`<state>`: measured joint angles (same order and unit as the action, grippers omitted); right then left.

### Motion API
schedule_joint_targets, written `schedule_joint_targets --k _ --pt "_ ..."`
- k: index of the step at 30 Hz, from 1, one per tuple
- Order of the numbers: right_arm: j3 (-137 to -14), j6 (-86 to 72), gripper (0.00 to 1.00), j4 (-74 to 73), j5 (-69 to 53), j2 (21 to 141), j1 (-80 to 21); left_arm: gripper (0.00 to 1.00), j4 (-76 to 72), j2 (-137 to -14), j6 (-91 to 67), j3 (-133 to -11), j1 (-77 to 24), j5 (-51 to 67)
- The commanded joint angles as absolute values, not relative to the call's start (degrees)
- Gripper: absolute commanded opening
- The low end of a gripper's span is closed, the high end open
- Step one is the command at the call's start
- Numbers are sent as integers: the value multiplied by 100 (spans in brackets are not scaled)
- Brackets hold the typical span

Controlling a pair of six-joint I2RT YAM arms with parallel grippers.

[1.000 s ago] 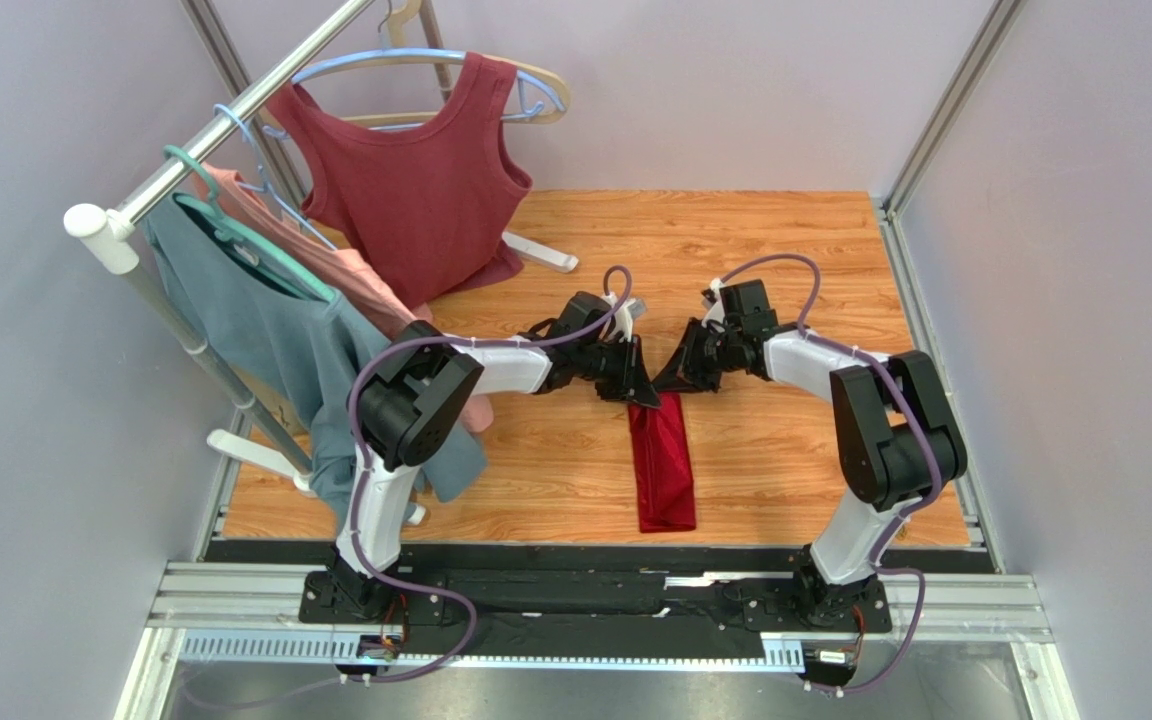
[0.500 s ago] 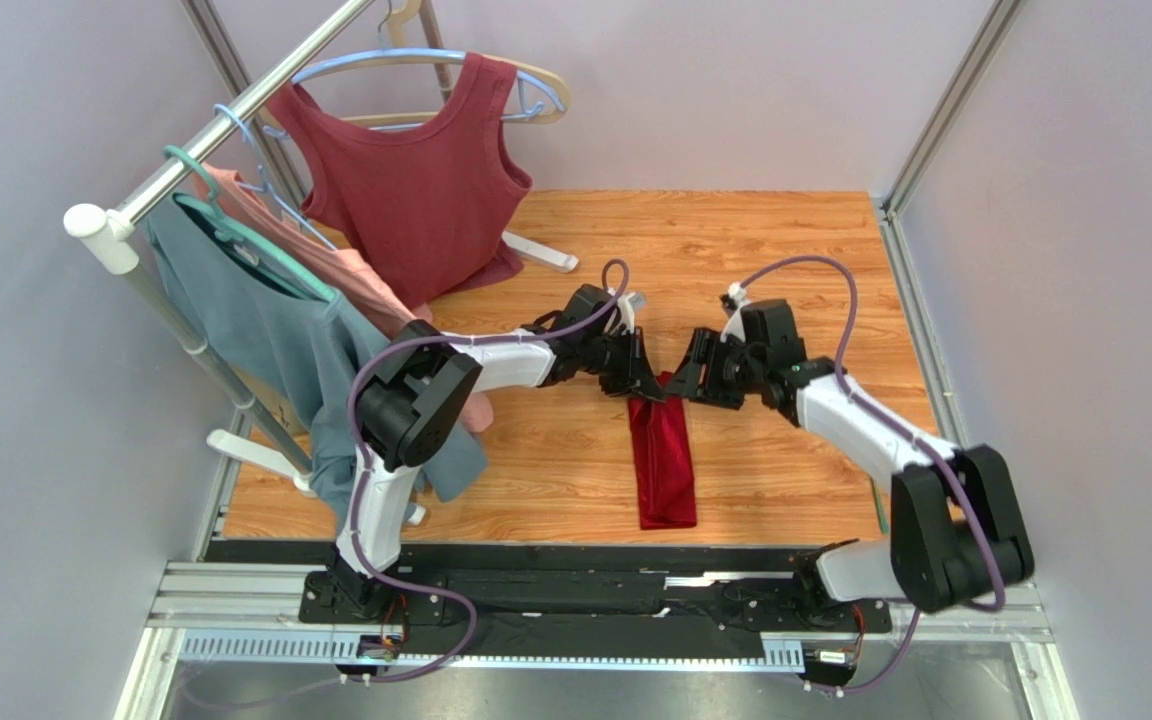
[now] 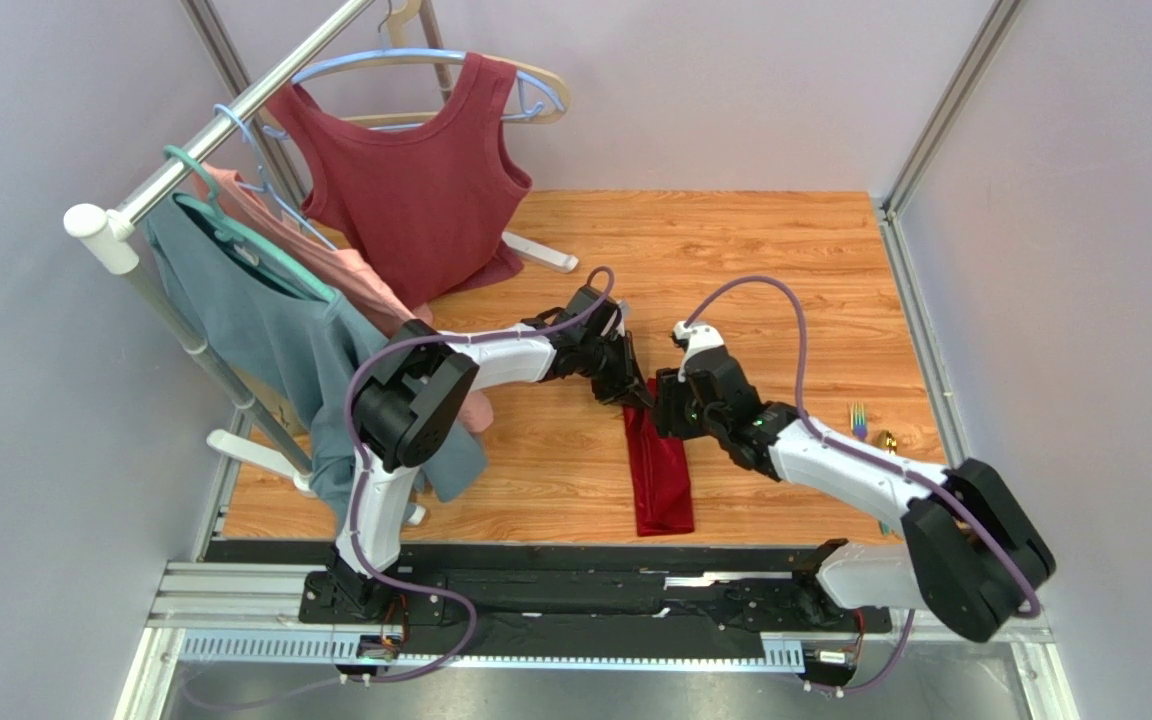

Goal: Fold the napkin into a case and place the utensils inside
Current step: Pick up the top corner of the smaller rectangle folded napkin from the center of the board.

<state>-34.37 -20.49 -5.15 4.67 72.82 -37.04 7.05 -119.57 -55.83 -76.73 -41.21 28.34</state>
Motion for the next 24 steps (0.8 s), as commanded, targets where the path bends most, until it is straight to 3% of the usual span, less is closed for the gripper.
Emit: schedule_joint_targets --k 1,18,24 --pt "-4042 -1723 41 -351 966 7751 -4060 0 1019 -11505 -5906 -7840 -4113 2752" --pt "-3938 -1424 40 -53 852 7963 -4175 0 607 -11303 -6310 -7576 -4061 3137" --pt "-3946 -1406 34 -53 1090 8130 -4263 0 580 -11276 -6319 -7462 -4052 3120"
